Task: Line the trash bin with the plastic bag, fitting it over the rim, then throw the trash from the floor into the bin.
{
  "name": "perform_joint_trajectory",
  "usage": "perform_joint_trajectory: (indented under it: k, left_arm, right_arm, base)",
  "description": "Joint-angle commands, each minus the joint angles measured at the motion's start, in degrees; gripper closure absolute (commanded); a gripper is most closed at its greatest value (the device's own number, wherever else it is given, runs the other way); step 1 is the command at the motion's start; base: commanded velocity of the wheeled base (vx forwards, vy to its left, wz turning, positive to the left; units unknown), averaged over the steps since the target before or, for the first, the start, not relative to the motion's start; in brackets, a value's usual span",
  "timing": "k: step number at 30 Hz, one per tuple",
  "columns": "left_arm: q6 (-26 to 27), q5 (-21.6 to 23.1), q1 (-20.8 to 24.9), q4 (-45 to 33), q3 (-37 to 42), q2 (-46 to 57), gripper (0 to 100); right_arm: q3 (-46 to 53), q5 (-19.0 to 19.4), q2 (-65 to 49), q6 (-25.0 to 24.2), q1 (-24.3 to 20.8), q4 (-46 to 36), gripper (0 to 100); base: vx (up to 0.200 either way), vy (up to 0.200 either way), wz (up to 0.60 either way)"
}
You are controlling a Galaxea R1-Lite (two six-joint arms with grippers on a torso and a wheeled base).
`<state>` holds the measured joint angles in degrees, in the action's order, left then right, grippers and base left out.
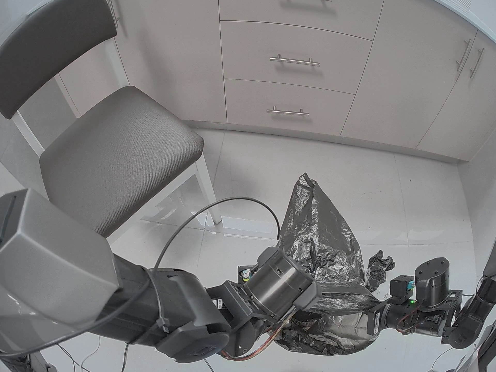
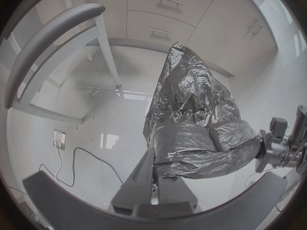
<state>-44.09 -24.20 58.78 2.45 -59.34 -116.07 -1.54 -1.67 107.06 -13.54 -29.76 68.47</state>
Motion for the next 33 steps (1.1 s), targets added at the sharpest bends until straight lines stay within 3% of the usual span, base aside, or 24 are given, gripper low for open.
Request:
perform_joint_trajectory:
  k: [1, 6, 13, 29, 30, 33]
  left_arm:
    - [2.3, 0.2, -0.7, 3.1, 3.2, -0.6, 100]
    - [3.6, 1.0, -1.0, 10.0, 6.5, -0.9, 100]
    - [3.6, 3.4, -1.0, 11.0, 6.9, -1.4, 100]
    - [3.6, 3.4, -1.0, 12.5, 7.0, -2.1, 100]
    - [3.6, 3.4, -1.0, 12.5, 7.0, -2.1, 100]
    - [3.5, 3.4, -1.0, 12.5, 7.0, -2.0, 100]
  right_arm:
    - [-0.7, 0.0, 4.2, 0.0, 1.1, 2.2, 100]
    - [-0.9, -0.2, 9.5, 0.3, 1.6, 9.4, 100]
    - [1.4, -0.2, 14.0, 1.1, 1.7, 15.8, 100]
    - [1.4, -0.3, 14.0, 1.3, 2.4, 16.0, 100]
    - [1.4, -0.3, 13.9, 1.4, 2.4, 16.0, 0]
    - [1.5, -0.1, 12.1, 1.2, 1.8, 15.1, 0]
  base:
    - [0.0, 0.0, 0.0]
    - [0.0, 0.0, 0.0]
    - [0.0, 0.0, 0.0]
    - [0.0, 0.0, 0.0]
    - [0.0, 0.0, 0.0]
    - [0.0, 0.0, 0.0]
